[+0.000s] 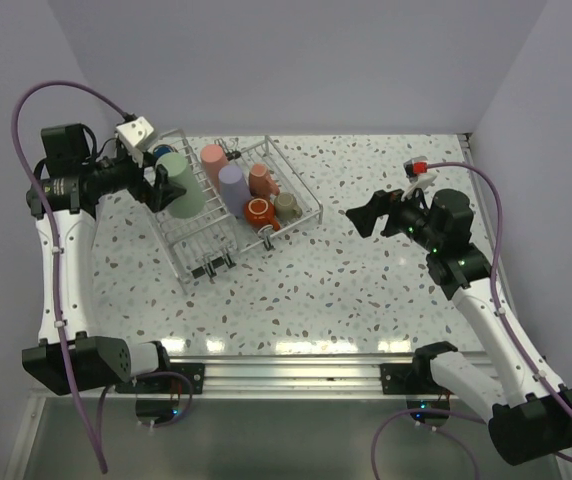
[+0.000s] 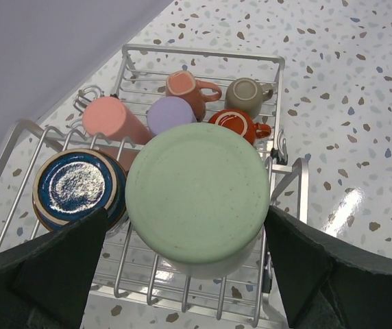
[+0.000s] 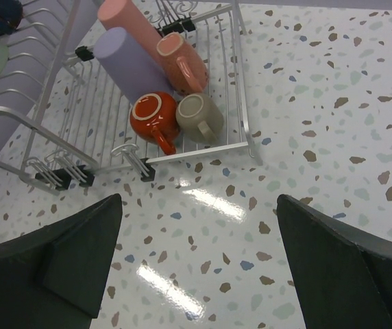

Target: Unload the cups from the dish rack

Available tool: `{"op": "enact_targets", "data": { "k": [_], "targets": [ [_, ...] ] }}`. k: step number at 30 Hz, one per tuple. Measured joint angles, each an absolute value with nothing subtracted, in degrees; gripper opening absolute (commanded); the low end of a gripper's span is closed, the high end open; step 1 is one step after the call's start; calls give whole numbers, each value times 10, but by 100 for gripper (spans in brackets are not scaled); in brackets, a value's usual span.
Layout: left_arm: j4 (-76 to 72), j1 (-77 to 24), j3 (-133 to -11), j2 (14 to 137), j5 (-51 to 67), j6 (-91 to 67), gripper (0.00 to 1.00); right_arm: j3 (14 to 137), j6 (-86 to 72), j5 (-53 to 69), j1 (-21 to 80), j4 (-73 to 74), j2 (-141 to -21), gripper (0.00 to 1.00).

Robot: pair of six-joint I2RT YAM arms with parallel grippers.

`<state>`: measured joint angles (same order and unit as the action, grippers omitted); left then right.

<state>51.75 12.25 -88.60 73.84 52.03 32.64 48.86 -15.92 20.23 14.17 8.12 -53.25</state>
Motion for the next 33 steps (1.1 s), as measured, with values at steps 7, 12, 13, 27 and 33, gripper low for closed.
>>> {"op": "enact_targets", "data": {
  "k": [7,12,13,27,33],
  "targets": [
    [491,118,-862,739,538,326,100,489,-161,200,142,81,-533,98],
    [483,118,-847,739,549,321,91,489,-161,200,142,81,-534,98],
    [479,118,-846,739,552,320,86,489,-161,200,142,81,-536,98],
    [460,116,-844,739,586,303,0,489,-167,206,142,81,-554,98],
    [449,116,-845,735,601,255,0,551,-226,281,142,76,-605,97]
  ]
}}
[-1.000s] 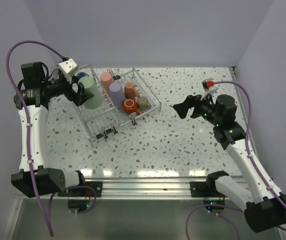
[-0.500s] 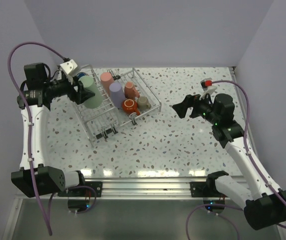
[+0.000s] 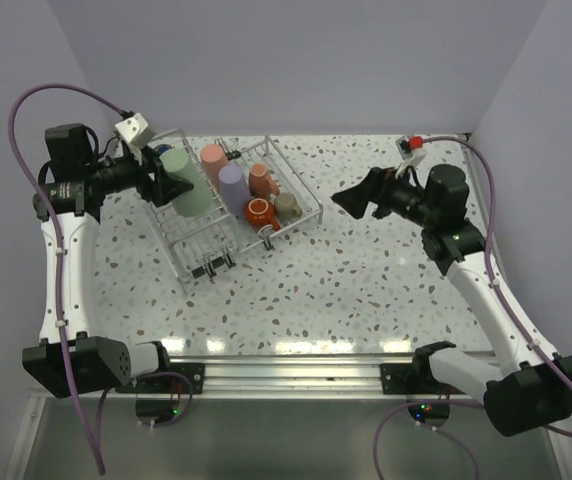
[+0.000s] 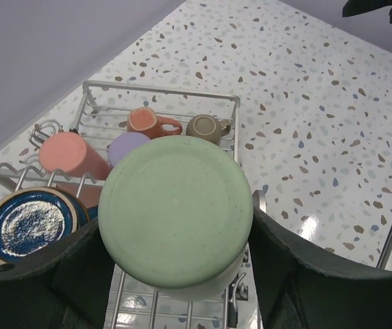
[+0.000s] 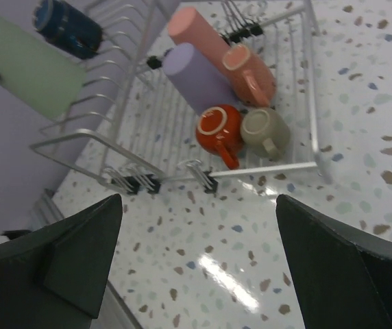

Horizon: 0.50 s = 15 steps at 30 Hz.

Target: Unload the cups from the dish rack

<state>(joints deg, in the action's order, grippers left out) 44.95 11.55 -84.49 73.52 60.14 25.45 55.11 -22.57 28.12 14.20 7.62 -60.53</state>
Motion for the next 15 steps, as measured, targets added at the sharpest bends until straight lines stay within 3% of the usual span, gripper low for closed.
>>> {"op": "enact_targets", "data": {
  "k": [8,15],
  "targets": [
    [255,115,-836,679,649,45,0,633,-400,373,182,-66,-679,95],
    [-14,115,-782,617,687,-159,0,681,-542,384,265,-244,-767,82]
  ]
}}
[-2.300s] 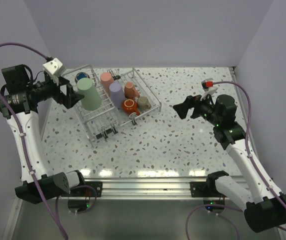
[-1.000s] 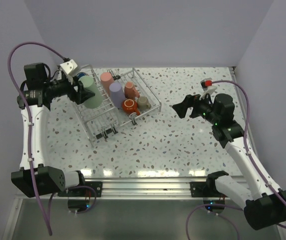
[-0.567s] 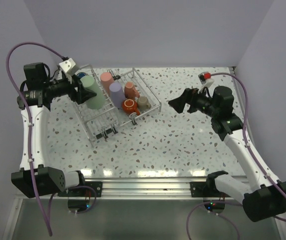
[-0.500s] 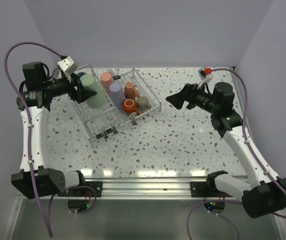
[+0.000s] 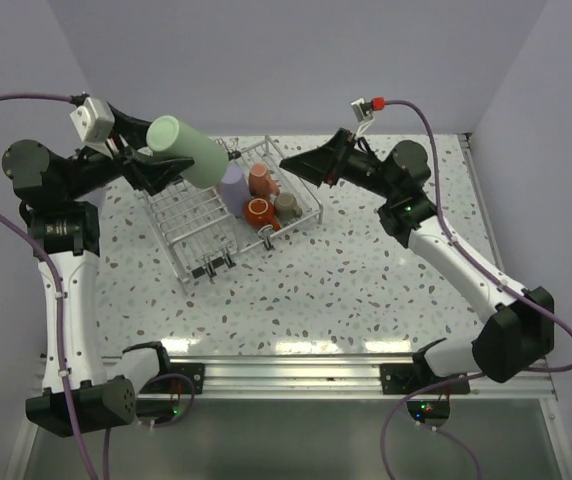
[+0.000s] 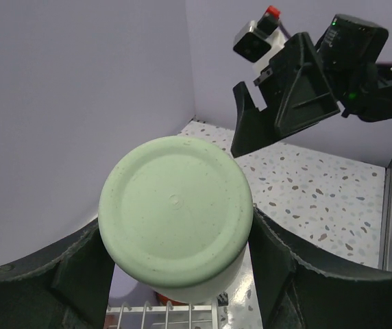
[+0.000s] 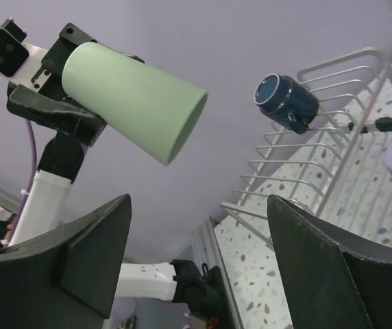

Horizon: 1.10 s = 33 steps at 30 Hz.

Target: Unload the cups from the dish rack

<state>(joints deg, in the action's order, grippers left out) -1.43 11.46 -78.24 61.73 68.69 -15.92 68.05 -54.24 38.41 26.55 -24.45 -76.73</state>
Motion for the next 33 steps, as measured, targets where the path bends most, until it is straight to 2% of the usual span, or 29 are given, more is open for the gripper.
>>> {"op": "enact_targets", "data": {
  "k": [10,12,22,25,26,29,30,33],
  "targets": [
    [-182,114,-741,618,697,-295,0,750,-631,370,351,-378,-893,78],
    [-195,114,-732,617,697,-305,0,772,-646,370,364,-397,-914,75],
    [-240,111,-700,609,695,-330,0,819,-687,357,411,-431,-967,72],
    [-250,111,-692,604,694,-335,0,820,-701,357,414,-447,-976,52],
    [-253,111,-689,603,692,-336,0,820,-708,357,414,-453,-979,37],
    [-258,112,-676,596,687,-334,0,821,-733,357,412,-475,-984,15],
    [-257,112,-670,596,688,-334,0,822,-737,356,411,-487,-984,2],
    [-237,111,-657,596,699,-345,0,824,-731,377,405,-507,-978,0]
  ]
}}
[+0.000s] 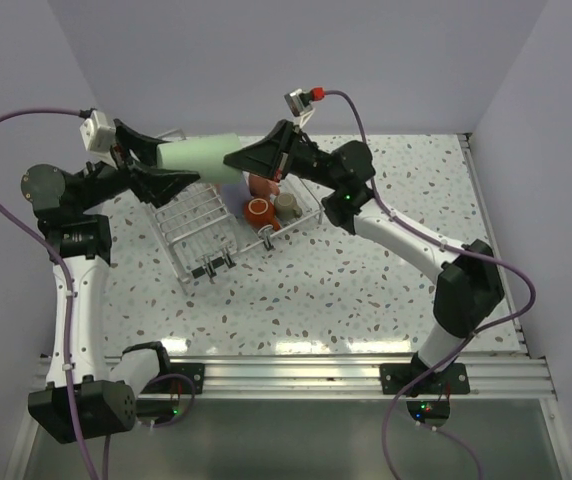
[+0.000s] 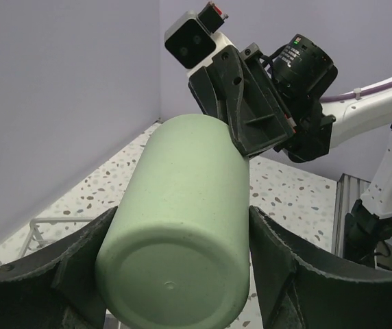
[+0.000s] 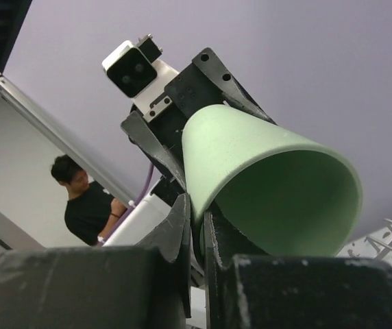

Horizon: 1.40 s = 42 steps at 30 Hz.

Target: Unload the cups from the dish rack

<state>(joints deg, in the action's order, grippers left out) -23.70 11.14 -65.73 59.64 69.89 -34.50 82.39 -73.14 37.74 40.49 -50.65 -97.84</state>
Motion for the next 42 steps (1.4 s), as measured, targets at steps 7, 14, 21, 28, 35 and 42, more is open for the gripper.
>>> {"op": "enact_targets", "data": {
  "k": [7,14,21,28,35,42],
  "targets": [
    [-190,107,-657,596,705,-303,100,810,-639,361,410,-385,-921,0],
    [-87,108,-681,604,675,-197,100,846,-397,193,398,-44,-797,0],
    [17,108,-720,621,660,-116,100,942,-234,-53,365,289,-752,0],
    [65,108,-740,651,643,-83,100,878,-236,-194,204,543,-732,0],
    [107,107,-783,698,637,-59,100,726,-246,-206,71,644,-690,0],
    [167,89,-832,730,628,-3,100,623,-249,-211,-36,669,-651,0]
  ]
}}
